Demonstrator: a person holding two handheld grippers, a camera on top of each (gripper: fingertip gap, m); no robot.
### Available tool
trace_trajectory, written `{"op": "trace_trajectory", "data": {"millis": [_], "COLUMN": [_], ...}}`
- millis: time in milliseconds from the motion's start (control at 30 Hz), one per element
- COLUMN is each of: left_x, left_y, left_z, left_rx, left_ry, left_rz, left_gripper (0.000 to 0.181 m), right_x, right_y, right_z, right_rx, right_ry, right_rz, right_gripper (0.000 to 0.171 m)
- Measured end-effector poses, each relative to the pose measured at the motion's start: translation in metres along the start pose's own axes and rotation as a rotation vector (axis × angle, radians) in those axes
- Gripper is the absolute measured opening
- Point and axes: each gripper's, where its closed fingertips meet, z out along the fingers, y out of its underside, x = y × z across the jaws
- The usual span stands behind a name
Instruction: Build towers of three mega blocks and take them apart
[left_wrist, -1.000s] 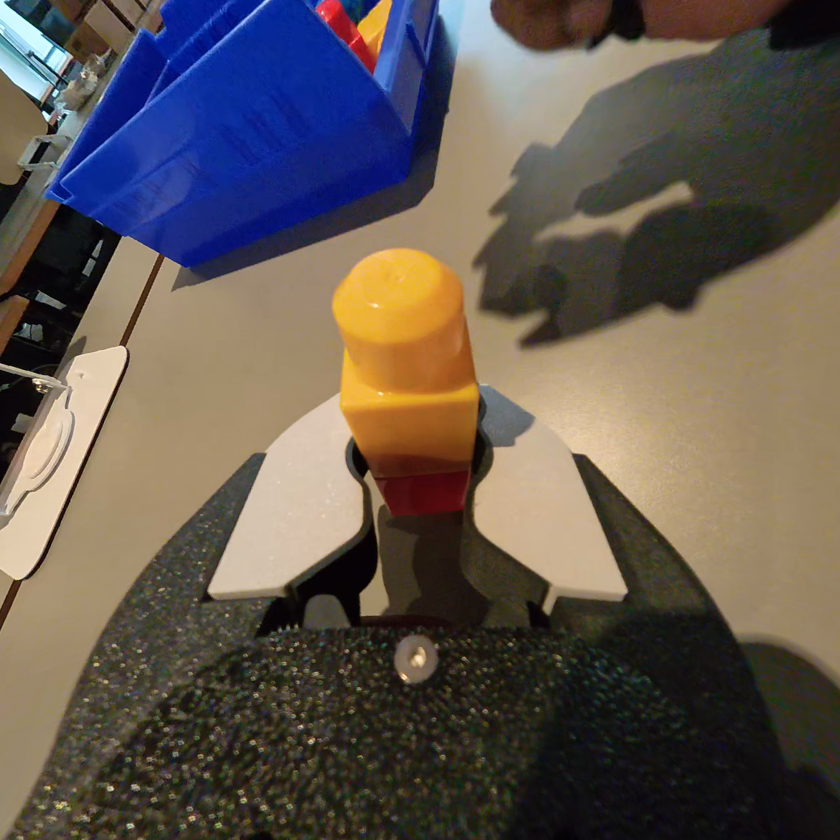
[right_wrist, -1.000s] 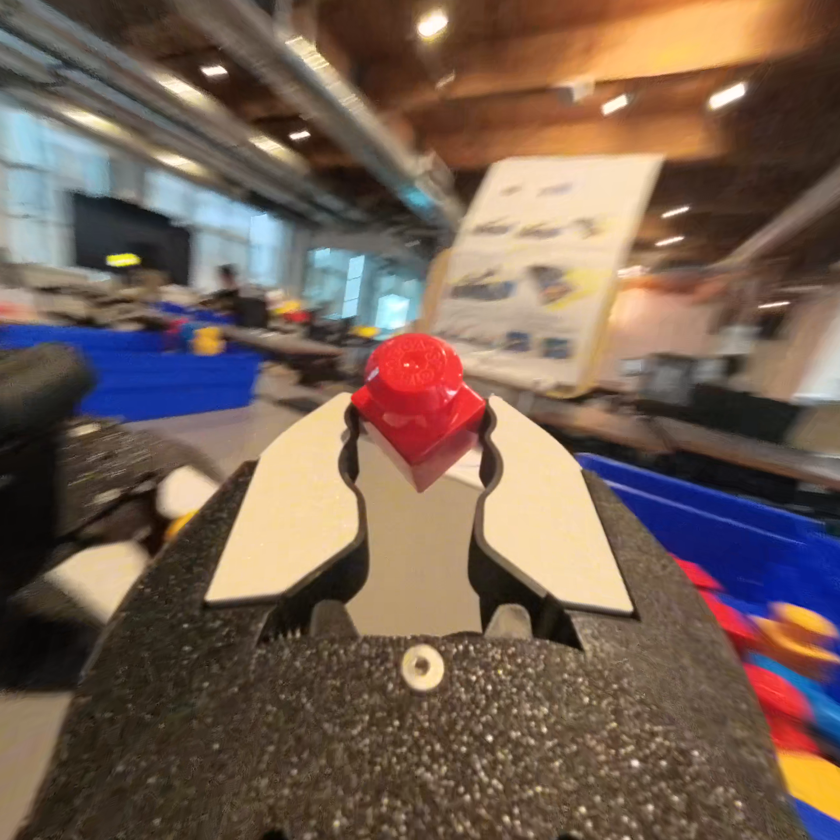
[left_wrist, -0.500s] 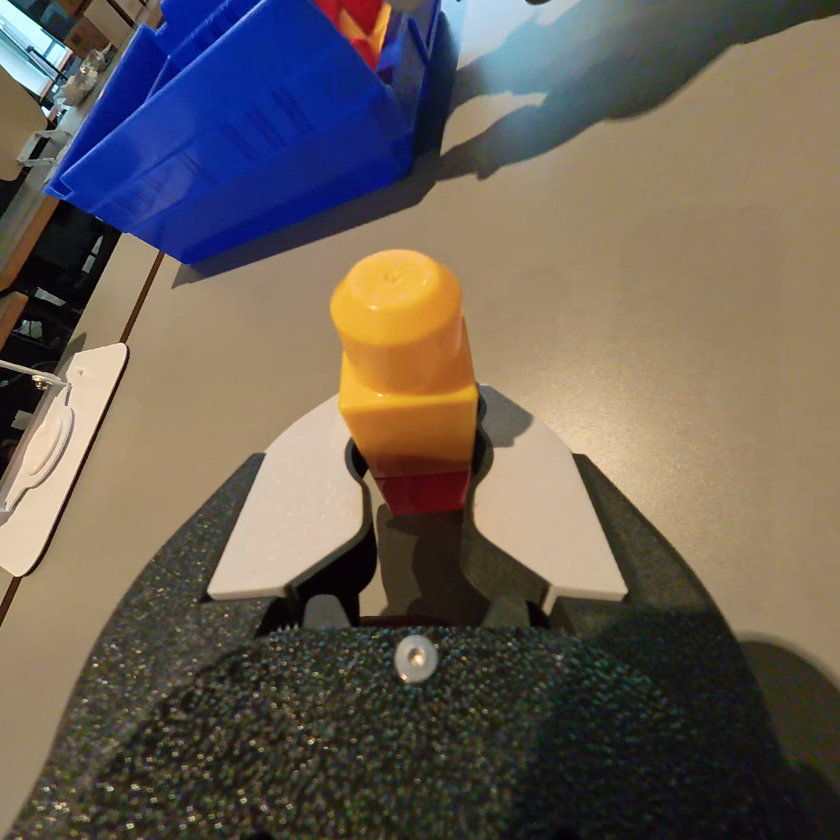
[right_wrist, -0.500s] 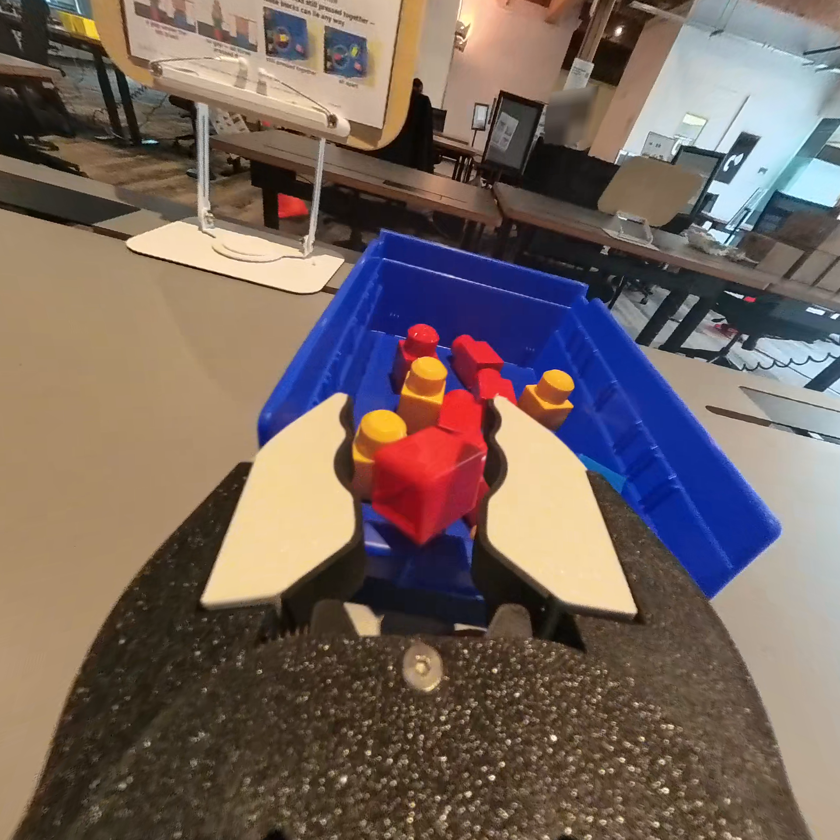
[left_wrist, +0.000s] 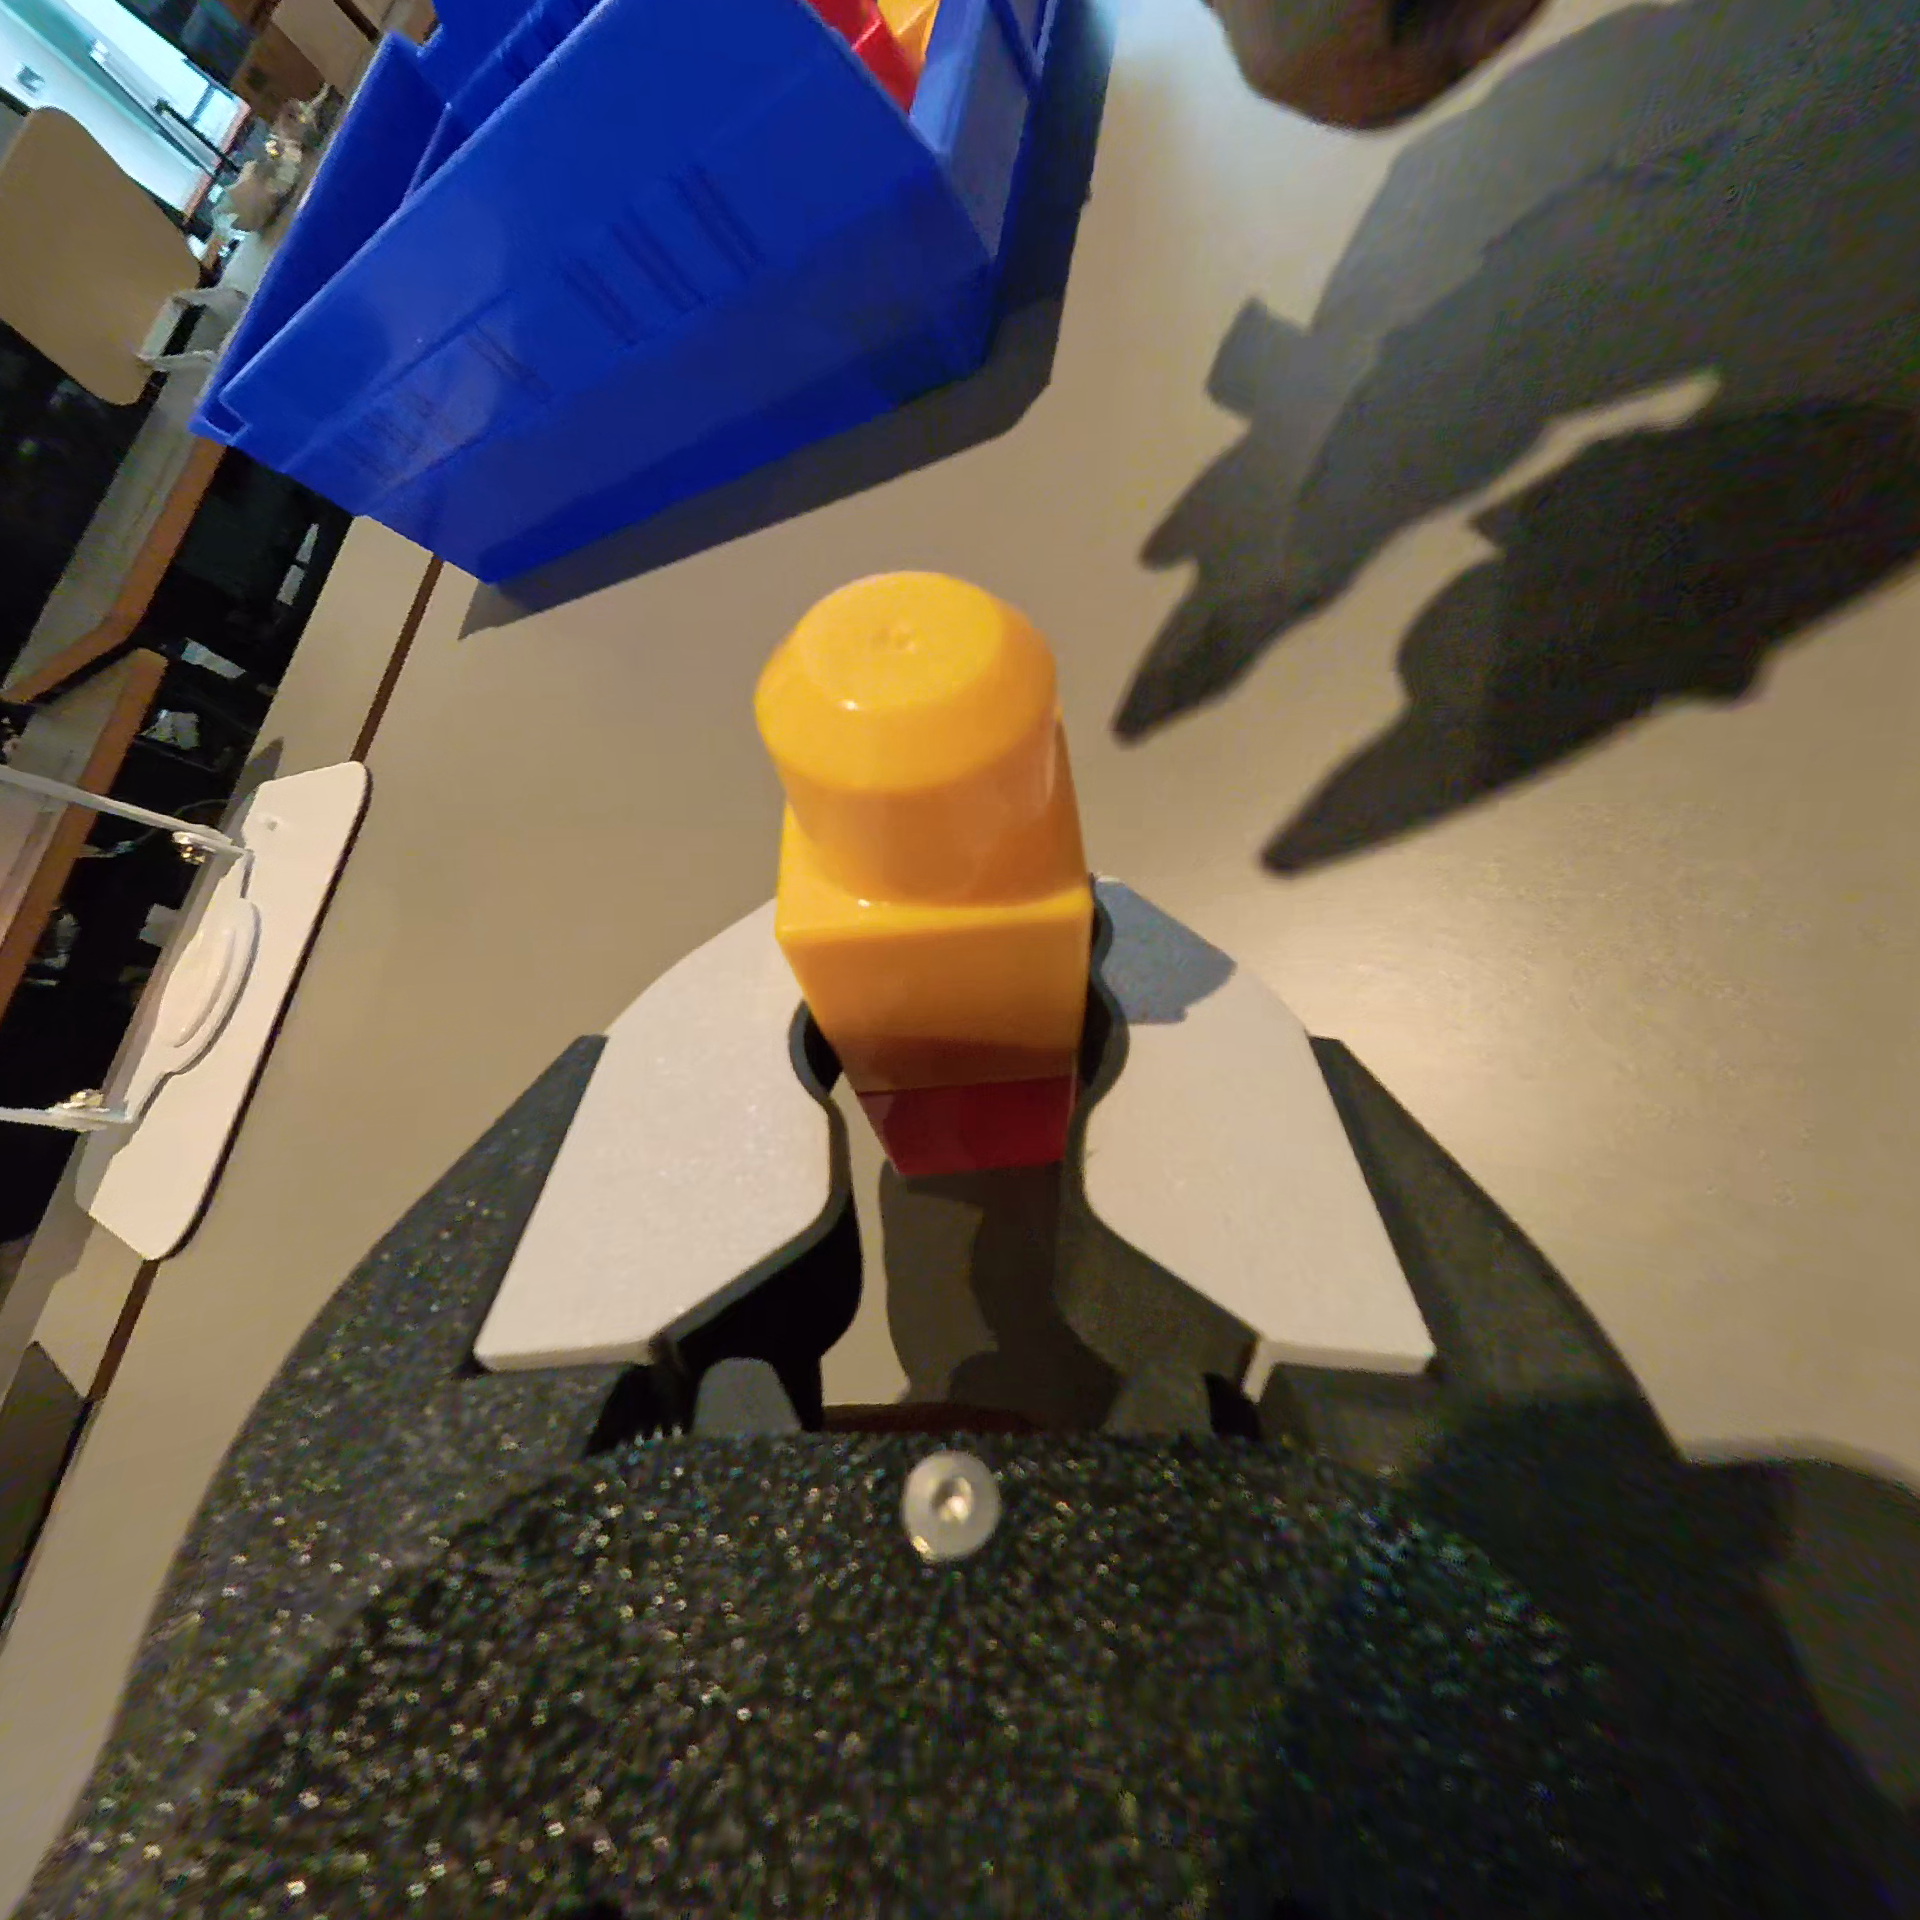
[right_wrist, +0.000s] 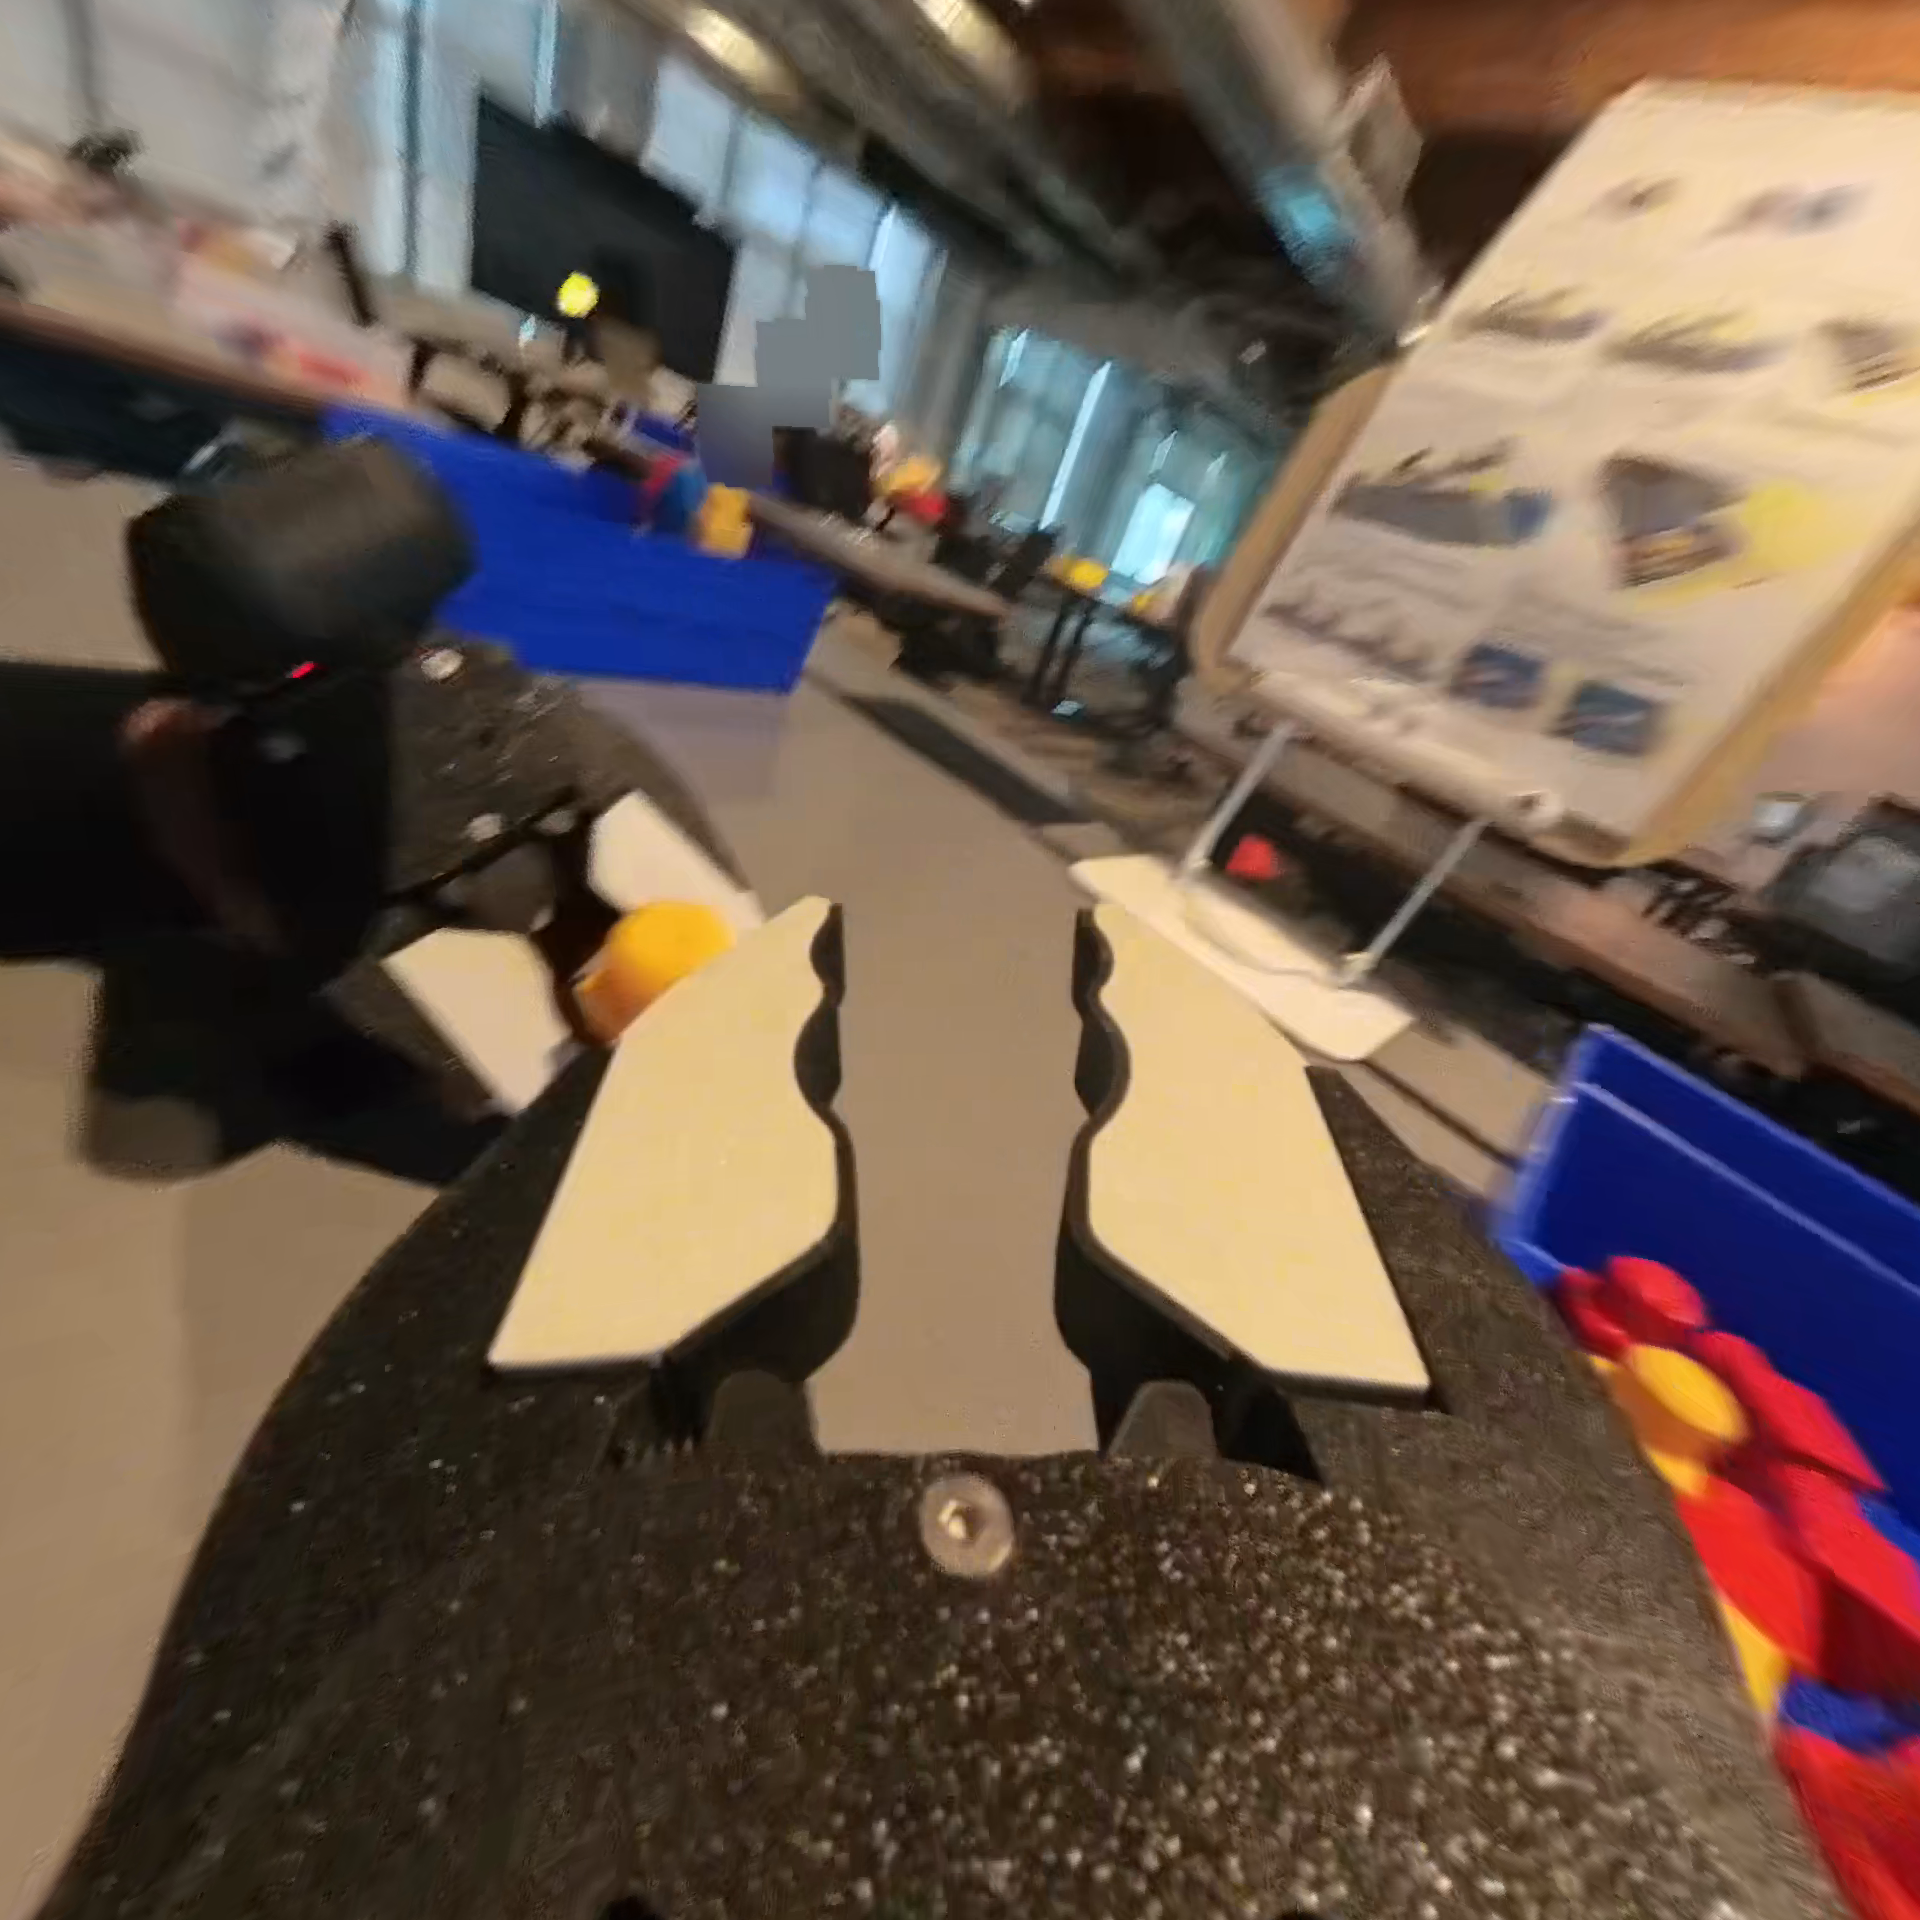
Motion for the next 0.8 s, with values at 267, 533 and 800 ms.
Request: {"op": "trace_trajectory", "data": {"millis": [267,533,800], "left_x": [-0.005,0.003,0.01], "left_y": [0.002,-0.004,-0.009], "left_z": [0.0,0.001,0.0], "left_rx": [-0.013,0.02,0.043], "left_ry": [-0.037,-0.01,0.021], "left_rz": [0.001,0.033,0.06], "left_gripper": [0.042,0.042,0.042], "right_x": [-0.047,-0.068,-0.072], "right_y": [0.023,0.036,0.043], "right_z": [0.023,0.028,0.033], "right_rx": [-0.139,-0.217,-0.262], "right_ry": [-0.187,-0.267,-0.232], "right_rz": [0.067,0.045,-0.018], "right_gripper": [0.052,0.06,0.054]}}
